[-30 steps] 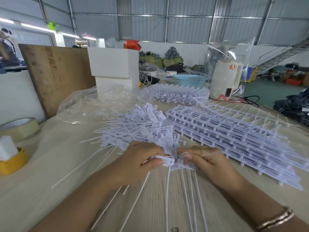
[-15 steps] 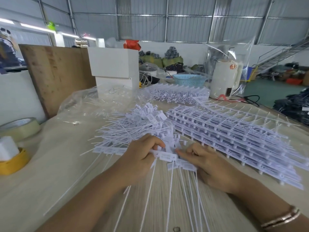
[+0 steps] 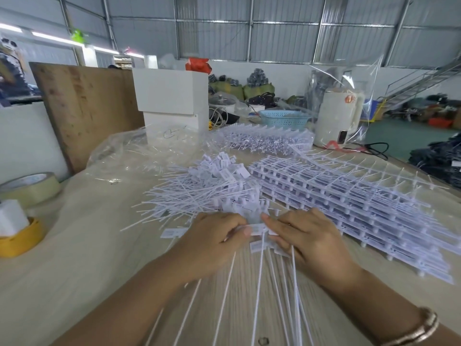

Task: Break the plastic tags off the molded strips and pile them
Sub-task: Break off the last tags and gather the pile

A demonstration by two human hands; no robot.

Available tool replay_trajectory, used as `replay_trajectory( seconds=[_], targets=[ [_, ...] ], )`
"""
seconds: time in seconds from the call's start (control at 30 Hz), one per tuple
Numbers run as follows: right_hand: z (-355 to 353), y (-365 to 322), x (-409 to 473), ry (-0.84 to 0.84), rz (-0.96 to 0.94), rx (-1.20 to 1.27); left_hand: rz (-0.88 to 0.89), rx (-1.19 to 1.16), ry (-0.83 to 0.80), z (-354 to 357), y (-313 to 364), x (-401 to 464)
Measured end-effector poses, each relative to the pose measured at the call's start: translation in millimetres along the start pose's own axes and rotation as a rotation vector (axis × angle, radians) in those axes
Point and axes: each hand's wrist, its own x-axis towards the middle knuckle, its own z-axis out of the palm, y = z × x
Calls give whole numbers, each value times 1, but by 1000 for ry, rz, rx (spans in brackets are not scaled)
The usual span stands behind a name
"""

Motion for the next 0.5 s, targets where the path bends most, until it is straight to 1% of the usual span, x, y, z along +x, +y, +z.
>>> replay_trajectory(
  seconds=[0.07,0.17,0.27,0.33,0.37,0.43,0.5],
  targets=[
    [1,1,-3,-47,31,58,22,-41,-34,-2,-2,0],
    [2,1,-3,-131,146,338,43,-101,-47,-7,-5,1],
    [2,1,-5,-218,221,491,85,-53,-73,-6,-7,1],
    [-3,2,-5,-212,350,649,111,46,-122,-3,-9,-1],
    [-5,4,-5,-189,413,718,115,51,-131,-2,-9,-1],
    [-6,11,-6,-144,467,710,98,-37,-101,-3,-10,-1],
    [-6,22,-10,-101,439,642,74,-100,-60,-8,-11,0]
  ],
)
